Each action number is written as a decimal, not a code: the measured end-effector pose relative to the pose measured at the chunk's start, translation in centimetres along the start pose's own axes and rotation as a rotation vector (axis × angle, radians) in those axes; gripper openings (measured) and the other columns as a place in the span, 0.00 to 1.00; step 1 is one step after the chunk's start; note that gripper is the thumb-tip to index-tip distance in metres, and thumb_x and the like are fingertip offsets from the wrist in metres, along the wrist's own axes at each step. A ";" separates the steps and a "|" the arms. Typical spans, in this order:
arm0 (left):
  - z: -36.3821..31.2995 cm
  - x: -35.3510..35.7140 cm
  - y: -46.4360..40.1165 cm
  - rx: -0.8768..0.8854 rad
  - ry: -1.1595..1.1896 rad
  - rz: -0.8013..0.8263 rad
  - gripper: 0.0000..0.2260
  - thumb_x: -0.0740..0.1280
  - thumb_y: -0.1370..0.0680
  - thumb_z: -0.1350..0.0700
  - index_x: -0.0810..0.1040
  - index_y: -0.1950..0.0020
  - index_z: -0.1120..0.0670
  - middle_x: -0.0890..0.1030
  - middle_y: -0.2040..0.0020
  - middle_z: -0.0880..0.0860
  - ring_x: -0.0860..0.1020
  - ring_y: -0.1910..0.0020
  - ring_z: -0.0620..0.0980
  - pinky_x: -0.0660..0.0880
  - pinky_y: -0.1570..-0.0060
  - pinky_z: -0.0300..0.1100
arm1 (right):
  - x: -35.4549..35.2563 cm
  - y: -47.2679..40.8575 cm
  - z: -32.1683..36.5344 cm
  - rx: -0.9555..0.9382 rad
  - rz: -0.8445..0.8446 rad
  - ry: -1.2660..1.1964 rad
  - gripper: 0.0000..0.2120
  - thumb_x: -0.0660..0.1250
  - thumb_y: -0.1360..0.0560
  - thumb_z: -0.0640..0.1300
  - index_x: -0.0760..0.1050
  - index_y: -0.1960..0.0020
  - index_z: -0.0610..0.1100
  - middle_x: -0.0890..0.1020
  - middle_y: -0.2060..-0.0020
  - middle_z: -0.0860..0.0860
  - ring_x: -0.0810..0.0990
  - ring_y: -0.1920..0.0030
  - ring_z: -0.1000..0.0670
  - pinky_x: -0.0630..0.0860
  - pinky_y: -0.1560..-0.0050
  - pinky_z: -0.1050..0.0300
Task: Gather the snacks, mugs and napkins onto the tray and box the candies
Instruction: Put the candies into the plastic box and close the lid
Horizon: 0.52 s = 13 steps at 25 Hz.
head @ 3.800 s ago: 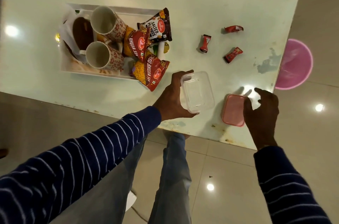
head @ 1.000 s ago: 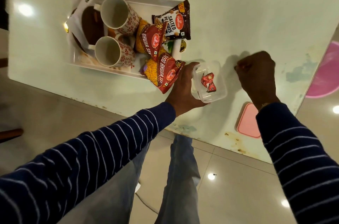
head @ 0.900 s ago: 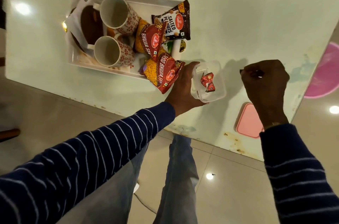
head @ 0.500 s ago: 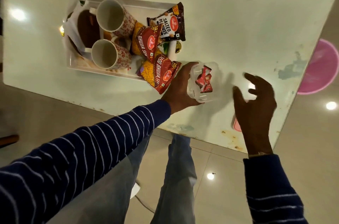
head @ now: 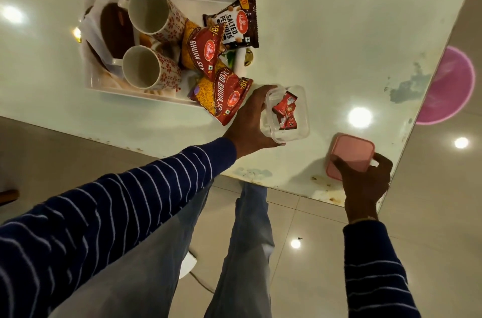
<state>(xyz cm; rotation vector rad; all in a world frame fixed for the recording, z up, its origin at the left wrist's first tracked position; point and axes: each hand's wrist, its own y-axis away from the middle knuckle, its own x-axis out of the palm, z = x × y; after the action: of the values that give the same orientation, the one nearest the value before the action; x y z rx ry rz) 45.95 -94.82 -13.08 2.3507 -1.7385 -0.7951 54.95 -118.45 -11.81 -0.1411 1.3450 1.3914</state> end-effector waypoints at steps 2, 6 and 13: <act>-0.2 -0.1 0.1 -0.005 -0.001 0.002 0.46 0.84 0.36 0.53 0.61 0.25 0.57 0.70 0.29 0.54 0.71 0.30 0.50 0.73 0.34 0.35 | -0.8 -0.3 1.2 -0.042 0.002 -0.023 0.25 0.80 0.33 0.45 0.77 0.39 0.40 0.81 0.51 0.46 0.82 0.44 0.39 0.78 0.51 0.51; -0.3 -0.1 0.4 0.011 -0.040 0.009 0.46 0.82 0.34 0.51 0.60 0.24 0.57 0.70 0.28 0.55 0.70 0.29 0.50 0.73 0.32 0.41 | -1.4 2.9 5.4 -0.389 0.007 0.046 0.13 0.65 0.24 0.41 0.77 0.41 0.36 0.81 0.56 0.44 0.80 0.55 0.43 0.70 0.57 0.58; -0.7 0.9 1.0 -0.040 -0.045 0.018 0.48 0.82 0.36 0.48 0.59 0.23 0.52 0.70 0.27 0.52 0.71 0.31 0.49 0.74 0.35 0.43 | 2.0 9.3 8.9 -0.498 0.350 0.072 0.23 0.55 0.16 0.47 0.61 0.22 0.48 0.67 0.28 0.43 0.67 0.28 0.42 0.72 0.31 0.44</act>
<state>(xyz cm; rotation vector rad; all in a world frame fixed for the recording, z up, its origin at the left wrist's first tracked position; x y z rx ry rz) 45.63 -96.11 -12.45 2.3056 -1.7417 -0.8782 52.51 -107.85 -4.54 -0.2988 1.0885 2.0205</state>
